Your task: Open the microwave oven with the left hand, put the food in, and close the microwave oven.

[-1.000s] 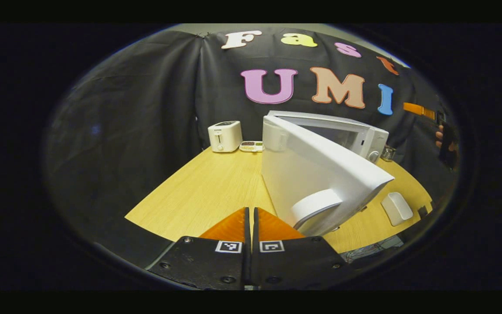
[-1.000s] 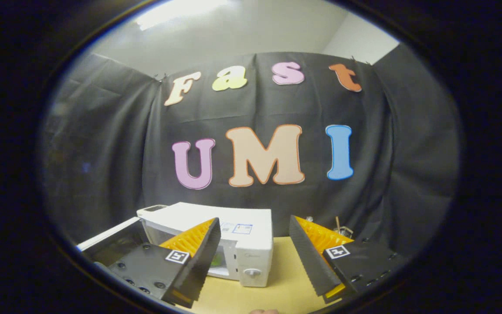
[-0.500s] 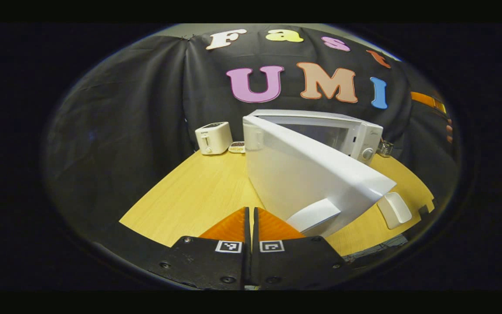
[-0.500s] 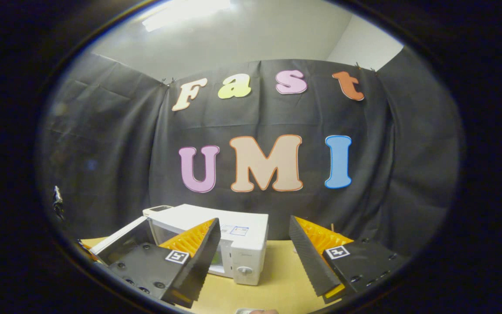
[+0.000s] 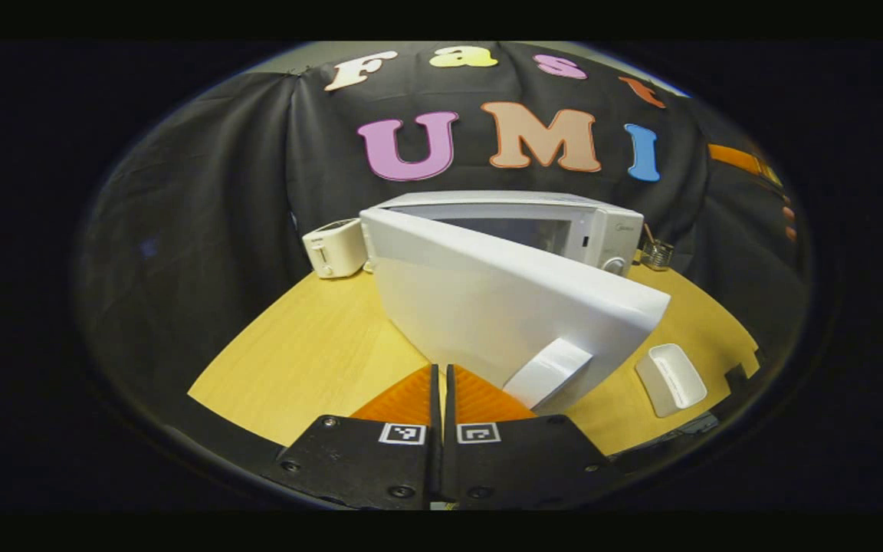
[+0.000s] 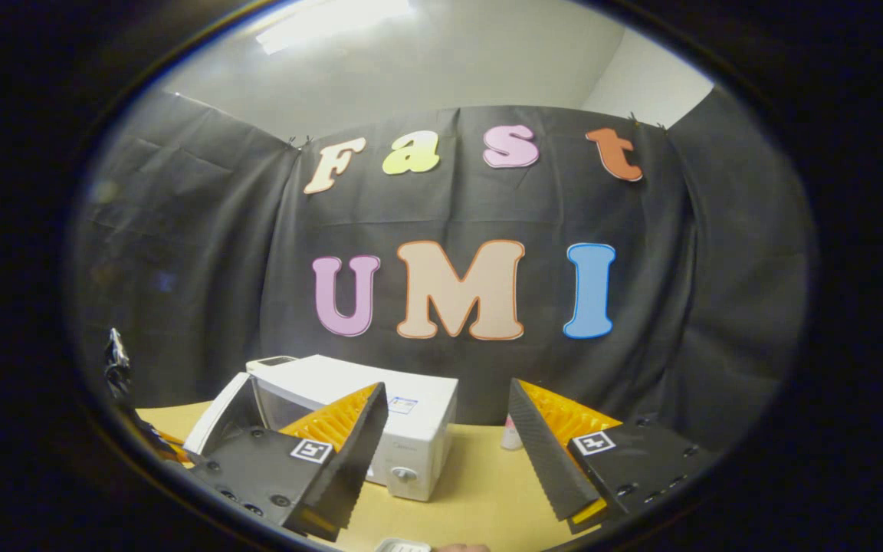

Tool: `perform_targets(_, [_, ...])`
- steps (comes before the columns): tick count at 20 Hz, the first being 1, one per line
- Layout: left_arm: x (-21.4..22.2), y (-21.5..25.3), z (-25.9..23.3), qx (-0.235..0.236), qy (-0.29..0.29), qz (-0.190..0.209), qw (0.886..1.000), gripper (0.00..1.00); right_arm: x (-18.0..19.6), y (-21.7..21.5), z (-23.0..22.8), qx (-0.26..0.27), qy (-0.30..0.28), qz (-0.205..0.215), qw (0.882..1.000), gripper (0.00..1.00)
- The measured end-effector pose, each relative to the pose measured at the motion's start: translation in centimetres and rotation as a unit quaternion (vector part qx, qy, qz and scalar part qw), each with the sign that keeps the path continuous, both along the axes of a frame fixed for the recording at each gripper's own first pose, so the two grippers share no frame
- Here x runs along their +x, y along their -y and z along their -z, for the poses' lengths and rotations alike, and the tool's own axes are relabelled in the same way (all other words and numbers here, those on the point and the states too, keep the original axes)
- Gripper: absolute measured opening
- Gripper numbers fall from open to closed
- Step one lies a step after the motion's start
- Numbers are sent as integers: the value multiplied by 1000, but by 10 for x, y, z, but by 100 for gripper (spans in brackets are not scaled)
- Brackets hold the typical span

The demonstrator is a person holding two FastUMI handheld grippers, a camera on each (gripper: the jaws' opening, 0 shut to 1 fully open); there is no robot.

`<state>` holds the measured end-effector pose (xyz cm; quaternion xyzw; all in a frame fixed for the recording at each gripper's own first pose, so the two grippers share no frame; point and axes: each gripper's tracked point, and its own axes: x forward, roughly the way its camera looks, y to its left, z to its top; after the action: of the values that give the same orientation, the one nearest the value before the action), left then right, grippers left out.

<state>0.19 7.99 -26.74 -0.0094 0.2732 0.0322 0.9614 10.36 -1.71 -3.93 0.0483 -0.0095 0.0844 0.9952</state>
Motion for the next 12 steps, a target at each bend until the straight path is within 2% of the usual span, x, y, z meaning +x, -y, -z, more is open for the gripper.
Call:
perform_targets(1, [5, 8, 0, 0, -2, 3, 1000, 0, -1, 3, 2, -3, 0, -1, 1000, 87])
perform_targets(12, [63, 73, -2, -10, -2, 37, 999, 1, -11, 31, 9, -2, -3, -3, 1000, 87])
